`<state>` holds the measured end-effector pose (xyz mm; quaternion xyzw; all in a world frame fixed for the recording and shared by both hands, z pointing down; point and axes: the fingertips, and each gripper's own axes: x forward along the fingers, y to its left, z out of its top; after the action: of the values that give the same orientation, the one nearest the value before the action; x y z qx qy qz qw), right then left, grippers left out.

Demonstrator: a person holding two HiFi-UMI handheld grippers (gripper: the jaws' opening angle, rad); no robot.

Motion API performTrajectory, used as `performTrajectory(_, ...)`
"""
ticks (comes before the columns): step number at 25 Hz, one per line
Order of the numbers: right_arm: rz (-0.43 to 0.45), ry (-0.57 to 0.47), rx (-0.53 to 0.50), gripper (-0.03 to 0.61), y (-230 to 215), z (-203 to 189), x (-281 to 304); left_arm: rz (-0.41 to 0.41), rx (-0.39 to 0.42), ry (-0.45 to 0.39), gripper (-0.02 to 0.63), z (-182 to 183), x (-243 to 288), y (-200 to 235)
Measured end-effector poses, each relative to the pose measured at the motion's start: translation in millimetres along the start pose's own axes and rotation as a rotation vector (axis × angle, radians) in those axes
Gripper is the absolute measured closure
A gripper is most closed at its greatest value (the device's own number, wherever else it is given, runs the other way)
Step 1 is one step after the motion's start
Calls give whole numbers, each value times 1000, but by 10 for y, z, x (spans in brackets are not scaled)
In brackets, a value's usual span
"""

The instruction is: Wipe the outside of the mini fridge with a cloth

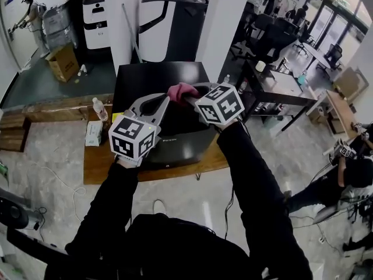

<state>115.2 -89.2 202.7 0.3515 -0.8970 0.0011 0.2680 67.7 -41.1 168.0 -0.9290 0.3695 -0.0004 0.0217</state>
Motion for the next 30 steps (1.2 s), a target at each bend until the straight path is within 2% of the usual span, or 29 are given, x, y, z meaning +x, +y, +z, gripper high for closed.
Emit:
performTrajectory(8, -47, 64, 1, 506, -748, 4, 368, -45, -17, -19, 607, 54, 696, 481)
performTrajectory(15, -58, 60, 28, 506, -1412, 53, 684, -48, -5, 3, 607, 57, 1207, 804)
performTrajectory(24, 7, 103, 1, 506, -2314, -94, 1273, 36, -11, 79, 607, -126, 1927, 1065)
performTrajectory(30, 47, 224, -44, 506, -2870, -439, 1673, 100, -9, 121, 607, -193, 2358, 1092)
